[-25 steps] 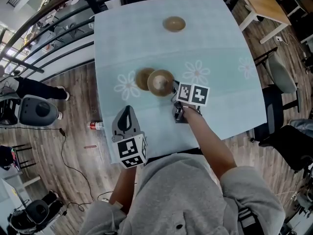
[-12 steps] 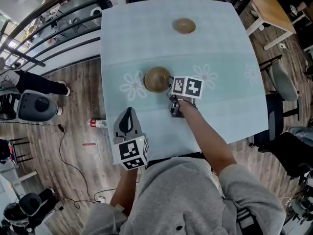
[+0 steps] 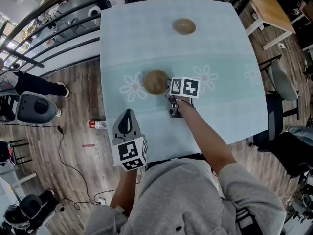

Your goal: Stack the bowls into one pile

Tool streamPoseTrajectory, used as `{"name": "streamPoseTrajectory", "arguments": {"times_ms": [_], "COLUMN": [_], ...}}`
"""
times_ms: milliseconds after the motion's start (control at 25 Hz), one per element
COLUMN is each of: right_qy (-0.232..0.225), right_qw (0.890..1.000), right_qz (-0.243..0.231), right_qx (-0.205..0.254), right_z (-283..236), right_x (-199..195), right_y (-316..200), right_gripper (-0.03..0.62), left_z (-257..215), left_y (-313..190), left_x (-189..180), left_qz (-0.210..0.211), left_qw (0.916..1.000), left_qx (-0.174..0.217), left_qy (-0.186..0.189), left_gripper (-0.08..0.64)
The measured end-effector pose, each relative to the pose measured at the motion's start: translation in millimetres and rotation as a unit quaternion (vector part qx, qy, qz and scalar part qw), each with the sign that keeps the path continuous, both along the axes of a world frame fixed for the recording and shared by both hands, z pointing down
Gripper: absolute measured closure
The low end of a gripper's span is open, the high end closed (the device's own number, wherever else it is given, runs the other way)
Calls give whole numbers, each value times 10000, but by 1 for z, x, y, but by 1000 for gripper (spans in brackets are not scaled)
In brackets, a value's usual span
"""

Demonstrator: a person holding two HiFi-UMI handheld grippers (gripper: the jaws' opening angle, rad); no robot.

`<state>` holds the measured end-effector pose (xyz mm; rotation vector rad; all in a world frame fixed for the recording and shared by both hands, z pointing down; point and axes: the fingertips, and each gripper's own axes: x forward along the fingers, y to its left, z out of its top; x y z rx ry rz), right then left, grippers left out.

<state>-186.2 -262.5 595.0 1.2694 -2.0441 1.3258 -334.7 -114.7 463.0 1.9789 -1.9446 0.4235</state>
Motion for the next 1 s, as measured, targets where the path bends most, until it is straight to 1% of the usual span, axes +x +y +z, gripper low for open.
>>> {"name": "streamPoseTrajectory", "arguments": {"times_ms": [440,680,880,1000], "right_qy": [-322,-378,-232,-120], "right_qw": [9994,9989,9990,9982], "right_qz": [47,93,114,80], "right_qx": [131,250,362,574], "right_z": [-8,-18,-29,-44], "right_x": [-3,3,19,31], "right_y": [-7,-8,-9,-23], "right_gripper": [554,554,554,554], "left_z": [3,4,3,-2], "left_y": [-6,-8,-10,-17], "left_x": [2,3,5,5], "left_qz": [51,100,184,221], "left_qw": [10000,9999,9998,9997], "left_qx": [-22,-14,-7,98], "left_qy": [35,58,101,95], "left_gripper": [543,543,543,543]}}
